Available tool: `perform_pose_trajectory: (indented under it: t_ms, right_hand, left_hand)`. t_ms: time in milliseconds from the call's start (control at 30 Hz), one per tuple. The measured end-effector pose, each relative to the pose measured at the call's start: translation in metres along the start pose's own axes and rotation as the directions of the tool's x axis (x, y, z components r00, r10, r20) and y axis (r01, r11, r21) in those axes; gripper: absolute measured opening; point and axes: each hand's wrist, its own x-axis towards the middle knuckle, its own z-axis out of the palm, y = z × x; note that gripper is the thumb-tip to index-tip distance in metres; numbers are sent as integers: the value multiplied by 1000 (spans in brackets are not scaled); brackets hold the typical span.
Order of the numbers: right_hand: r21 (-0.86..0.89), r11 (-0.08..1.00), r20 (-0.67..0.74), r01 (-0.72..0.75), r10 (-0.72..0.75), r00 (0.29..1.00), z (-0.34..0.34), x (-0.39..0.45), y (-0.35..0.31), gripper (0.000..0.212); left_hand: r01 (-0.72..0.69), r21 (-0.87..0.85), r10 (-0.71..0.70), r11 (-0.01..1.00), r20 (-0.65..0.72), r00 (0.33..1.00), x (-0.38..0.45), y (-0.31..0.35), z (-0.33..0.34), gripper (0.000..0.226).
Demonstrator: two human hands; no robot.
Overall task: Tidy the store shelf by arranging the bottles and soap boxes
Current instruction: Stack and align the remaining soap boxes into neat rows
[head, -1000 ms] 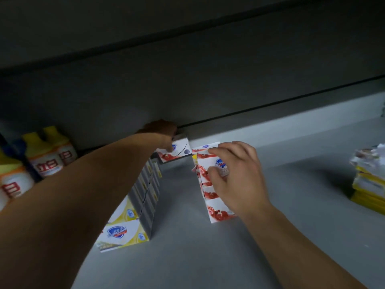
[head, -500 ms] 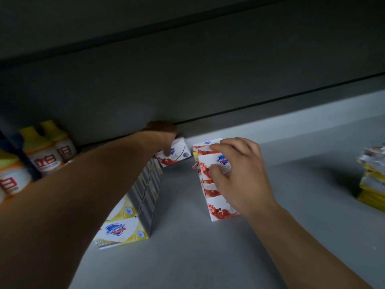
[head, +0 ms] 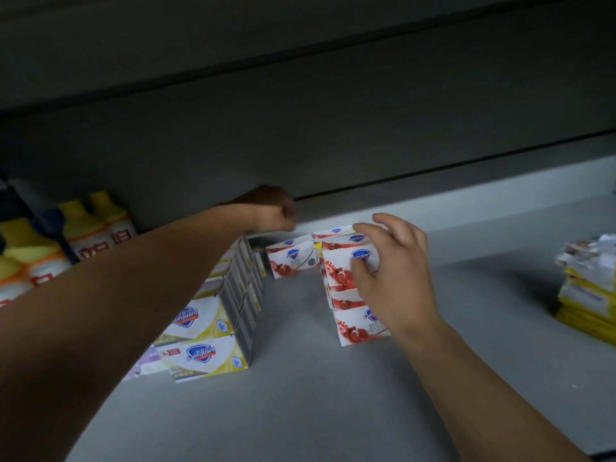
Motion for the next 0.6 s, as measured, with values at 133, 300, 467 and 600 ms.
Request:
perform_pose_trajectory:
  t_ms: [133, 300, 467, 600]
  right_hand:
    - [27, 990, 44, -142, 140, 989, -3, 2, 8, 54]
    - [83, 973, 127, -217, 206, 970, -6, 5, 11, 61]
    - [181, 968, 65, -174, 165, 984, -25, 6, 0, 53]
    - [271, 955, 46, -122, 114, 992, -49, -2, -22, 54]
  left_hand:
    - [-40, -427, 85, 903, 87, 993, -32, 35, -17, 24]
    - [-205, -237, 236, 950, 112, 965, -61, 71, -12, 37]
    - [-212, -247, 194, 946, -94, 976, -90, 89, -20, 25]
    - [-199, -522, 69, 830, -257, 964, -132, 92, -31, 23]
